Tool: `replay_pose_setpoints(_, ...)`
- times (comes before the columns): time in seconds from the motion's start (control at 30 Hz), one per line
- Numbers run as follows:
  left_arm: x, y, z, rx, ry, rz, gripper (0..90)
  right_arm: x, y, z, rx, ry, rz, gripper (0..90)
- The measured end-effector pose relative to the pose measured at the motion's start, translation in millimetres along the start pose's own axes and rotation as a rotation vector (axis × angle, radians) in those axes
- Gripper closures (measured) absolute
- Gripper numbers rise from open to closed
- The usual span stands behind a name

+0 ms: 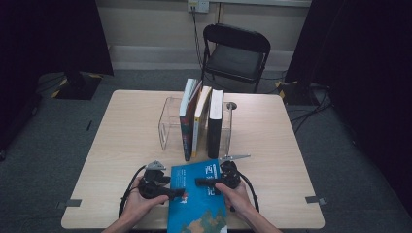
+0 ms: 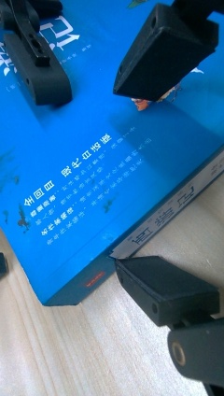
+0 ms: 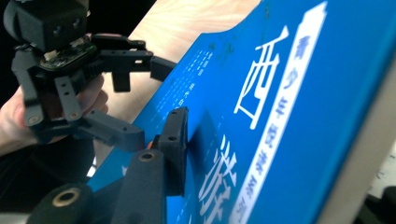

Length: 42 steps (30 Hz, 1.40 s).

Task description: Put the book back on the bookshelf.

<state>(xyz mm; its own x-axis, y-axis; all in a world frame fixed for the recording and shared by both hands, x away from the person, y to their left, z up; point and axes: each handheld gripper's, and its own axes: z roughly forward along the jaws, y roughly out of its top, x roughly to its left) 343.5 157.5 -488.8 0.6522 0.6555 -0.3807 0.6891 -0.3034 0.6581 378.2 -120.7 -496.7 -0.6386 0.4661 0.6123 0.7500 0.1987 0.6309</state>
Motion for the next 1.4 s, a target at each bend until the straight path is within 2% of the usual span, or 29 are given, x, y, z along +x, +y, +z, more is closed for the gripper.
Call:
replay_pose_setpoints(0.03, 0.0, 0.0, 0.0, 0.000, 0.000, 0.000, 14.2, 0.0, 0.0, 0.0, 0.000, 0.000, 0.000, 64.3)
replay_pose_setpoints(0.07, 0.1, 0.1, -0.1, 0.000, 0.001, 0.002, 14.2, 2.7, 2.7, -2.5, 0.002, 0.010, -0.020, 71.2)
replay_pose_setpoints(0.13, 1.0, -0.6, -0.4, -0.004, -0.003, 0.006, 14.3, 7.6, 3.4, -3.1, -0.007, -0.008, -0.040, 72.4)
replay_pose_setpoints(0.23, 2.4, -1.8, -0.8, -0.015, -0.010, 0.002, 14.9, 9.0, 2.2, -3.5, -0.018, -0.012, -0.038, 73.1)
replay_pose_setpoints(0.33, 5.9, -2.6, -2.4, -0.024, -0.048, -0.047, 13.9, 17.8, 3.0, -6.8, -0.037, -0.033, -0.081, 73.8)
replay_pose_setpoints(0.37, 5.9, -2.6, -2.4, -0.024, -0.048, -0.047, 12.9, 17.8, 3.0, -6.8, -0.037, -0.033, -0.081, 73.8)
replay_pose_setpoints(0.4, 7.4, -3.1, -3.1, -0.026, -0.060, -0.054, 11.8, 24.0, 3.1, -10.2, -0.055, -0.041, -0.104, 74.0)
replay_pose_setpoints(0.47, 9.1, -3.7, -3.4, -0.033, -0.084, -0.076, 9.4, 28.4, 3.2, -12.4, -0.067, -0.043, -0.116, 74.4)
replay_pose_setpoints(0.6, 8.3, -3.0, -1.6, -0.030, -0.108, -0.081, 1.1, 38.5, 2.6, -16.9, -0.097, -0.041, -0.149, 75.1)
replay_pose_setpoints(0.63, 8.3, -3.0, -1.6, -0.030, -0.108, -0.081, 0.1, 38.5, 2.6, -16.9, -0.097, -0.041, -0.149, 75.1)
replay_pose_setpoints(0.67, 7.0, -2.3, -1.1, -0.029, -0.135, -0.088, 0.2, 43.9, 2.4, -19.0, -0.107, -0.039, -0.169, 75.3)
replay_pose_setpoints(0.7, 7.0, -2.3, -1.1, -0.029, -0.135, -0.088, 0.3, 46.6, 2.7, -20.0, -0.108, -0.040, -0.183, 75.4)
replay_pose_setpoints(0.73, 4.0, -1.4, -1.1, -0.042, -0.160, -0.062, 0.7, 49.7, 2.5, -21.0, -0.115, -0.041, -0.194, 75.5)
replay_pose_setpoints(0.8, 0.1, -0.6, -3.1, -0.071, -0.183, -0.037, 4.4, 55.6, 2.7, -22.7, -0.122, -0.038, -0.218, 75.7)
replay_pose_setpoints(0.83, 0.1, -0.6, -3.1, -0.071, -0.183, -0.037, 7.9, 55.6, 2.7, -22.7, -0.122, -0.038, -0.218, 75.7)
replay_pose_setpoints(0.87, -3.1, 0.4, -4.4, -0.085, -0.207, -0.010, 10.3, 59.9, 3.5, -24.4, -0.126, -0.033, -0.237, 76.1)
replay_pose_setpoints(0.93, -3.9, 1.0, -4.5, -0.091, -0.224, 0.007, 9.8, 63.7, 3.9, -26.2, -0.131, -0.029, -0.249, 76.2)
replay_pose_setpoints(1.03, -4.9, 1.8, -4.5, -0.099, -0.247, 0.001, 10.6, 67.5, 4.5, -28.5, -0.143, -0.026, -0.252, 76.5)
replay_pose_setpoints(1.07, -5.3, 2.4, -3.5, -0.098, -0.269, 0.011, 10.8, 69.9, 5.1, -29.9, -0.150, -0.024, -0.259, 76.7)
replay_pose_setpoints(1.1, -7.1, 2.7, -2.6, -0.100, -0.293, 0.004, 12.3, 71.7, 5.5, -31.0, -0.157, -0.019, -0.259, 76.9)
replay_pose_setpoints(1.17, -10.7, 5.1, -4.0, -0.089, -0.282, 0.030, 11.0, 76.9, 6.8, -33.8, -0.168, -0.016, -0.275, 77.0)
replay_pose_setpoints(1.27, -13.3, 8.1, -8.9, -0.084, -0.269, 0.039, 13.6, 79.4, 7.3, -36.1, -0.182, -0.012, -0.280, 77.2)
replay_pose_setpoints(1.4, -14.8, 10.4, -15.9, -0.097, -0.278, 0.056, 19.1, 87.8, 9.5, -40.3, -0.206, -0.004, -0.295, 77.2)
